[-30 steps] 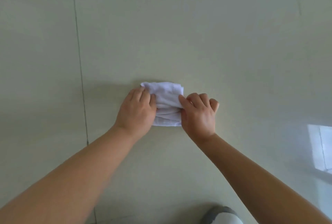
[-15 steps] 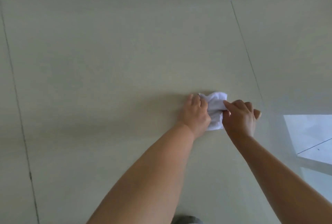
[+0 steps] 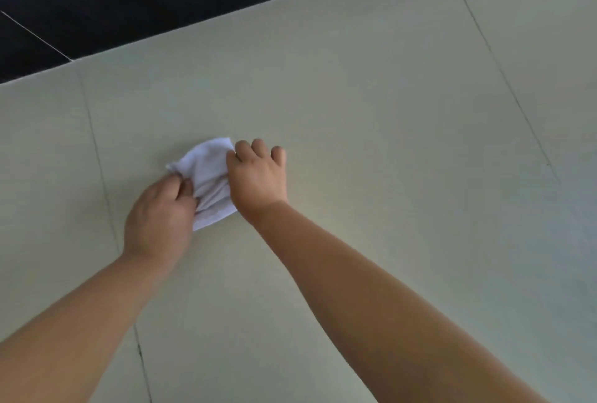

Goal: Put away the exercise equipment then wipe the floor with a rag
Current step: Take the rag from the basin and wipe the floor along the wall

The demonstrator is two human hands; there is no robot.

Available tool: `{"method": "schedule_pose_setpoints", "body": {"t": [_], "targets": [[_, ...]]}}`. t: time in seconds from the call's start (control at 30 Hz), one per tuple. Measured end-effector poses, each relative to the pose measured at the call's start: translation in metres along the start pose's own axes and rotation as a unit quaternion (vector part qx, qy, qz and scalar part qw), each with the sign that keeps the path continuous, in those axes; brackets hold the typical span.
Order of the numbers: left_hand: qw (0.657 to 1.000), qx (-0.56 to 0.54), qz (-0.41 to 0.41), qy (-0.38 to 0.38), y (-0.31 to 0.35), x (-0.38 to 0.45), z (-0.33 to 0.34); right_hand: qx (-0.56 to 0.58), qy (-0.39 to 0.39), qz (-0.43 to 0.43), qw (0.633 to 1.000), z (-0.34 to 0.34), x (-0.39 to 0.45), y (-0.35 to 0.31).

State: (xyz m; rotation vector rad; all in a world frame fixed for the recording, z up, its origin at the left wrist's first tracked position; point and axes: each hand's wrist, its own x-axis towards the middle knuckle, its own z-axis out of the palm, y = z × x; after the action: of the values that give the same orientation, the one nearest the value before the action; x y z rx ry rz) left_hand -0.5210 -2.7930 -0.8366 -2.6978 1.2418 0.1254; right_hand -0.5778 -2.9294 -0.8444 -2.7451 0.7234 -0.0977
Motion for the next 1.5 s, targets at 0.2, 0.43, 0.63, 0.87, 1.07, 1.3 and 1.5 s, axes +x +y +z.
{"method": "schedule_pose_setpoints", "body": {"t": [0.2,0.43,0.63,0.87,1.07,1.3,1.5], "targets": [[0.983,-0.057,0.156,0.082,0.078,-0.027,0.014,-0.003,0.030,0.043,0.999,-0.013,-0.101,0.084],[0.949,-0.127,0.290,0.010,0.273,0.011,-0.013,-0.070,0.034,0.281,0.957,-0.074,-0.188,0.231],[0.959,-0.096,0.263,-0.035,0.318,0.075,-0.036,-0.061,0.012,0.336,0.940,-0.099,-0.101,0.283],[0.993,0.044,0.107,-0.020,0.262,0.167,-0.056,-0.123,-0.024,0.199,0.972,-0.101,0.042,0.260],[0.997,0.071,0.043,0.000,0.173,0.161,-0.041,-0.140,-0.066,0.021,0.988,-0.080,0.109,0.173],[0.996,0.074,0.030,0.039,0.079,0.101,-0.013,-0.064,-0.094,-0.072,0.991,-0.041,0.089,0.088],[0.993,-0.007,0.105,0.045,0.073,0.065,-0.006,-0.125,-0.029,-0.093,0.987,-0.022,0.016,0.079]]}}
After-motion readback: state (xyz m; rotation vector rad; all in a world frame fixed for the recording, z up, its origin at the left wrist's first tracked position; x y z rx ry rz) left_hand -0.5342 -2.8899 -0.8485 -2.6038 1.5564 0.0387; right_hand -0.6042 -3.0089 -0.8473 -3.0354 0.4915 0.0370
